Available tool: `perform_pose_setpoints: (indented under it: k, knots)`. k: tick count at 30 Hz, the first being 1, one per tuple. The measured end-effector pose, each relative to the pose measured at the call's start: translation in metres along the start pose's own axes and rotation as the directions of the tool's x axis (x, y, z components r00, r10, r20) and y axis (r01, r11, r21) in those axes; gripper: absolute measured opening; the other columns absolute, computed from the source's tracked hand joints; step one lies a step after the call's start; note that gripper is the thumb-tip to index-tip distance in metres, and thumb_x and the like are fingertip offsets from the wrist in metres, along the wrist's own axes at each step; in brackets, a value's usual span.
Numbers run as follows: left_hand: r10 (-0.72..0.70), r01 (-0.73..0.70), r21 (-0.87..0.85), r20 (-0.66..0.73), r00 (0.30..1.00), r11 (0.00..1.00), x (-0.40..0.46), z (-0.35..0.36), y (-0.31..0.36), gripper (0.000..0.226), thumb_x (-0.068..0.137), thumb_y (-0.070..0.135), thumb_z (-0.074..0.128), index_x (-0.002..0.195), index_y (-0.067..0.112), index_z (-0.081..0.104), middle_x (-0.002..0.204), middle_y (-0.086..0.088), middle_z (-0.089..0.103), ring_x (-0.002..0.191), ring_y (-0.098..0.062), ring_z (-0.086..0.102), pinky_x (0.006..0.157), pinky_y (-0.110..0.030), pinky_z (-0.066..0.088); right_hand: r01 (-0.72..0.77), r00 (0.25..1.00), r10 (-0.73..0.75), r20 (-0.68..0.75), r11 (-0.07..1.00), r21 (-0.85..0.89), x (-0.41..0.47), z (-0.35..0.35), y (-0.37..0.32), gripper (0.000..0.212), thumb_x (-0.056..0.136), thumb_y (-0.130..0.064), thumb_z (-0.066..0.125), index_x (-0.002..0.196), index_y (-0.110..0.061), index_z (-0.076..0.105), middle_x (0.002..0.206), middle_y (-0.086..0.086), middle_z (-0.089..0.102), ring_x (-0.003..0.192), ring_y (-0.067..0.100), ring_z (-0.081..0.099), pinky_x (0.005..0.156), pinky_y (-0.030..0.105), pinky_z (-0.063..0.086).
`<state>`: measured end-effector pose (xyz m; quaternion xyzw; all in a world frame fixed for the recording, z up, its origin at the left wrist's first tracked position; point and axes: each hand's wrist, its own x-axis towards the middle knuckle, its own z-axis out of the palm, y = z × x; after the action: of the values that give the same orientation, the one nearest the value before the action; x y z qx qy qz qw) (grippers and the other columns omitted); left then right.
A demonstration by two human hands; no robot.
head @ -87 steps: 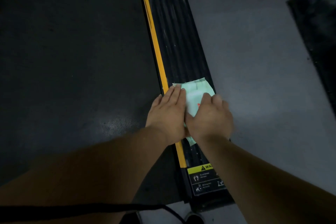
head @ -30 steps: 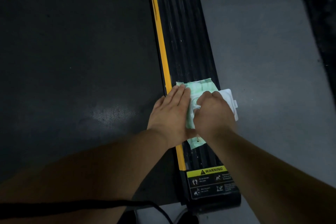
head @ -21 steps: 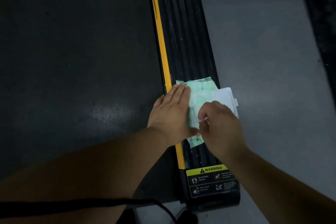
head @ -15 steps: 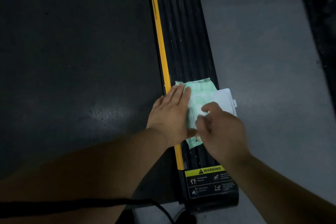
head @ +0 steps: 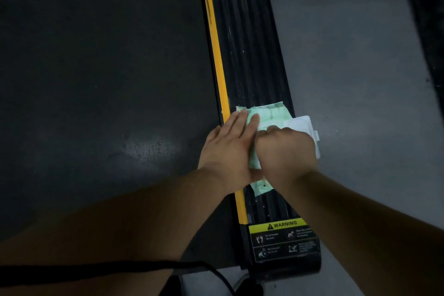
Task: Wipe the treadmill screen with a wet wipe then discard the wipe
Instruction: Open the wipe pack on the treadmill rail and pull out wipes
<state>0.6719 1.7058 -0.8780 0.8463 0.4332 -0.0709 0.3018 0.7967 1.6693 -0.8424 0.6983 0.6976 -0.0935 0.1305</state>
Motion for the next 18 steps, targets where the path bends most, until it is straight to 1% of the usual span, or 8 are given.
perform_pose_setpoints:
  k: [4,6,8,11,12,14,16,18]
  knots:
    - [-0.008,0.008,0.009,0.01,1.0,1.0,0.001,-0.001,0.002,0.121,0.078,0.076,0.064,0.161,0.029,-0.011,0.17,0.004,-0.016,0.155,-0.011,-0.018,0.127,-0.042,0.004,-0.019,1.0,0.02,0.021,0.997,-0.079,0.004,0.007,0.006,0.036,0.034,-0.015,0.089,0.053,-0.016,0.059,0.049,0.001,0.051,0.034,0.019,0.047,0.047,0.022,0.018]
    - [-0.014,0.014,0.025,0.01,1.0,1.0,0.001,0.0,0.002,0.123,0.078,0.075,0.066,0.16,0.029,-0.013,0.17,0.004,-0.017,0.154,-0.011,-0.018,0.127,-0.043,0.004,-0.005,0.999,0.007,-0.045,0.999,0.04,0.0,0.007,0.013,0.039,0.034,-0.007,0.089,0.053,-0.011,0.056,0.049,0.006,0.05,0.032,0.022,0.043,0.046,0.02,0.022]
    - [-0.015,0.015,0.026,0.006,1.0,1.0,0.002,0.0,0.002,0.123,0.078,0.075,0.066,0.16,0.028,-0.013,0.17,0.004,-0.017,0.155,-0.012,-0.018,0.127,-0.043,0.005,-0.012,0.987,0.038,-0.155,0.986,0.164,-0.006,0.006,0.018,0.035,0.046,-0.007,0.088,0.054,-0.01,0.054,0.05,0.006,0.048,0.033,0.021,0.033,0.044,0.018,0.023]
    - [-0.011,0.01,0.018,0.002,1.0,1.0,0.002,0.0,0.002,0.123,0.078,0.073,0.067,0.161,0.027,-0.011,0.171,0.003,-0.015,0.155,-0.012,-0.017,0.127,-0.043,0.005,-0.059,0.953,0.147,-0.264,0.948,0.314,-0.017,0.007,0.018,0.019,0.076,-0.018,0.06,0.059,-0.012,0.053,0.054,-0.002,0.039,0.042,0.013,0.023,0.05,0.013,0.008]
    - [-0.009,0.009,0.019,0.005,1.0,1.0,0.001,0.0,0.003,0.122,0.079,0.072,0.068,0.161,0.027,-0.011,0.171,0.003,-0.015,0.155,-0.013,-0.017,0.126,-0.043,0.005,-0.08,0.941,0.187,-0.283,0.933,0.35,-0.019,0.009,0.018,0.02,0.079,-0.019,0.054,0.061,-0.013,0.053,0.055,-0.004,0.039,0.043,0.012,0.024,0.05,0.014,0.007]
    - [-0.011,0.011,0.018,0.006,1.0,1.0,0.001,-0.001,0.004,0.122,0.078,0.072,0.068,0.161,0.026,-0.01,0.171,0.003,-0.015,0.155,-0.013,-0.016,0.126,-0.043,0.004,-0.106,0.921,0.243,-0.305,0.909,0.404,-0.024,0.017,0.019,0.02,0.083,-0.017,0.056,0.063,-0.012,0.057,0.056,-0.003,0.045,0.043,0.012,0.03,0.05,0.012,0.013]
    - [-0.014,0.013,0.021,0.006,1.0,1.0,0.001,-0.002,0.005,0.123,0.079,0.071,0.068,0.161,0.026,-0.011,0.171,0.002,-0.015,0.155,-0.013,-0.016,0.126,-0.042,0.004,-0.165,0.917,0.306,-0.256,0.875,0.456,-0.026,0.02,0.019,0.017,0.088,-0.018,0.065,0.072,-0.012,0.065,0.061,-0.001,0.055,0.048,0.014,0.042,0.049,0.015,0.023]
    - [-0.019,0.019,0.026,0.003,1.0,0.999,0.001,-0.001,0.005,0.123,0.079,0.069,0.069,0.161,0.026,-0.011,0.171,0.002,-0.016,0.155,-0.013,-0.016,0.126,-0.042,0.004,-0.227,0.927,0.334,-0.171,0.861,0.456,-0.022,0.019,0.018,0.019,0.091,-0.03,0.068,0.085,-0.012,0.068,0.073,0.001,0.062,0.059,0.016,0.051,0.052,0.024,0.03]
